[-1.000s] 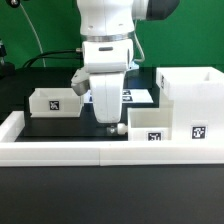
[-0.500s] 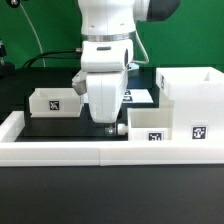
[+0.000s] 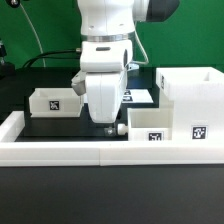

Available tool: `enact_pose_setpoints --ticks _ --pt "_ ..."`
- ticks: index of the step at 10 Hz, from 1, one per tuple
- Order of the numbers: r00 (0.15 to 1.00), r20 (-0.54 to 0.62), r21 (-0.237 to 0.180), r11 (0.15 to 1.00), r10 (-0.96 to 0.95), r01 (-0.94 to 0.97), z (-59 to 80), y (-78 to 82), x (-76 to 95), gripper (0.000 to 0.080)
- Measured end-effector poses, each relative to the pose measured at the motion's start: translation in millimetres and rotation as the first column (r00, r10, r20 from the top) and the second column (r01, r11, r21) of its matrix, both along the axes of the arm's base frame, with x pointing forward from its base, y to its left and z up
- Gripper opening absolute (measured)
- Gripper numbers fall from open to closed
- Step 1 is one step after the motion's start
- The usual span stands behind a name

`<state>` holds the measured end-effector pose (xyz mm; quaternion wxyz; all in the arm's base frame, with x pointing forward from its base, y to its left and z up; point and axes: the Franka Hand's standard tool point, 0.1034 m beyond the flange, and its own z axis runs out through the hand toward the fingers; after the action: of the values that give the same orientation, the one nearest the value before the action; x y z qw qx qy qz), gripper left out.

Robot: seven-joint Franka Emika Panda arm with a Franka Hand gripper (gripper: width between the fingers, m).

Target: Assemble drawer

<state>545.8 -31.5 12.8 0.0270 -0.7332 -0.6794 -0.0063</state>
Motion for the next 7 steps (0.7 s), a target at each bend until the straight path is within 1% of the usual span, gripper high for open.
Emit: enact_pose_setpoints --ticks 1,2,3,6,7 --pt "0.999 0.001 -0.009 0.999 0.035 -0.035 -0.1 2.4 2.8 0.0649" --pt "0.998 0.002 -0.025 0.998 0.06 -0.06 1.0 8.2 6.2 0.0649" --pt "0.998 0.007 -0.032 0.998 0.057 -0.057 2.7 21.2 9.6 0.0649" --pt "1.0 0.008 -0.029 0.999 0.024 -0.024 4.5 48.0 11.8 0.0649" --pt "1.0 0.009 -0.028 0.999 0.015 -0.015 4.6 52.4 11.8 0.0649"
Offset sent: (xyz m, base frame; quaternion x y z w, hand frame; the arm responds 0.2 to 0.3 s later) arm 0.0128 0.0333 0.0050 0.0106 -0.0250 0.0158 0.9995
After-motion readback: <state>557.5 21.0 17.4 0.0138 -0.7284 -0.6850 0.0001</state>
